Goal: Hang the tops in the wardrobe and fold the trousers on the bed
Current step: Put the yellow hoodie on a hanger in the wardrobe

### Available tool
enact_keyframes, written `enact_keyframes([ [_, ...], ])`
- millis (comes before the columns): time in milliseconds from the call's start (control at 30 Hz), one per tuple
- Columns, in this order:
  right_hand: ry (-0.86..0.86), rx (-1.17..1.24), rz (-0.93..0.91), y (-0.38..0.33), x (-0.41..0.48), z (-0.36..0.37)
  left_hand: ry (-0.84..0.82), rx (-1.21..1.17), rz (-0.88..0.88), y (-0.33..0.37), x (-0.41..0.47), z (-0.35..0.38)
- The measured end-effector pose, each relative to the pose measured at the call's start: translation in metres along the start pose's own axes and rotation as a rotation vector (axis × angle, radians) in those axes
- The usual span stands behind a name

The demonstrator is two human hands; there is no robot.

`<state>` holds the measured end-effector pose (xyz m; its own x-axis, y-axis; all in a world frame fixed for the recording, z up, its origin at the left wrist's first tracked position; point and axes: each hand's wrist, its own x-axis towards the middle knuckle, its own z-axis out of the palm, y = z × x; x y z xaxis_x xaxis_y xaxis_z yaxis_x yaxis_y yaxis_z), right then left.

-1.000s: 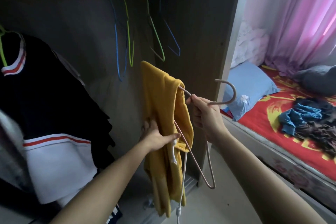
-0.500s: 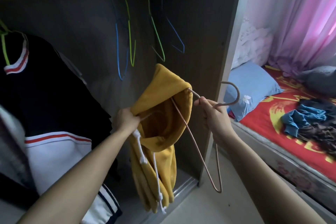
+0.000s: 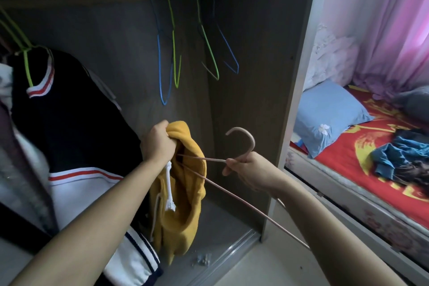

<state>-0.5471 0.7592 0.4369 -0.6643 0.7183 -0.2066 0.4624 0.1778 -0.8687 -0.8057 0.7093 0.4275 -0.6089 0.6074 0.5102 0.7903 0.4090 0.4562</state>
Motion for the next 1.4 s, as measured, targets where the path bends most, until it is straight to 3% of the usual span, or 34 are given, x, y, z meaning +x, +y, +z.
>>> enact_keyframes([
  [167, -0.037, -0.123, 0.003, -0.015, -0.001, -0.008, -0.02, 0.113, -0.064, -0.02, 0.005, -0.015],
  [467, -0.168, 0.1, 0.084, -0.033, -0.017, -0.039, -0.044, 0.152, -0.165, -0.04, 0.0, -0.018],
  [600, -0.078, -0.053, 0.067, -0.037, -0.002, -0.006, -0.094, 0.072, -0.122, -0.023, -0.004, -0.014],
  [800, 0.131, -0.298, -0.034, -0.018, 0.049, 0.068, -0.291, -0.295, 0.126, 0.036, -0.01, -0.015],
  [867, 0.223, -0.184, -0.065, -0.008, 0.054, 0.068, -0.398, -0.368, 0.169, 0.038, -0.008, -0.019],
  [967, 0.361, 0.294, -0.074, -0.002, 0.054, 0.046, -0.561, -0.445, 0.181, 0.019, -0.001, -0.023],
  [1067, 0.349, 0.532, -0.13, -0.001, 0.053, 0.016, -0.708, -0.394, 0.17, -0.005, 0.001, -0.023],
  [1100, 0.321, 0.604, -0.141, -0.002, 0.052, 0.007, -0.679, -0.413, 0.137, -0.01, 0.002, -0.022],
  [1167, 0.259, 0.7, -0.179, -0.006, 0.05, -0.007, -0.449, -0.383, 0.107, -0.019, 0.006, -0.019],
  [1267, 0.211, 0.649, -0.231, -0.013, 0.045, -0.024, -0.082, -0.099, 0.294, -0.019, 0.017, -0.023],
  [1400, 0.168, 0.557, -0.273, -0.022, 0.042, -0.04, 0.007, 0.132, 0.557, 0.005, 0.029, -0.033],
])
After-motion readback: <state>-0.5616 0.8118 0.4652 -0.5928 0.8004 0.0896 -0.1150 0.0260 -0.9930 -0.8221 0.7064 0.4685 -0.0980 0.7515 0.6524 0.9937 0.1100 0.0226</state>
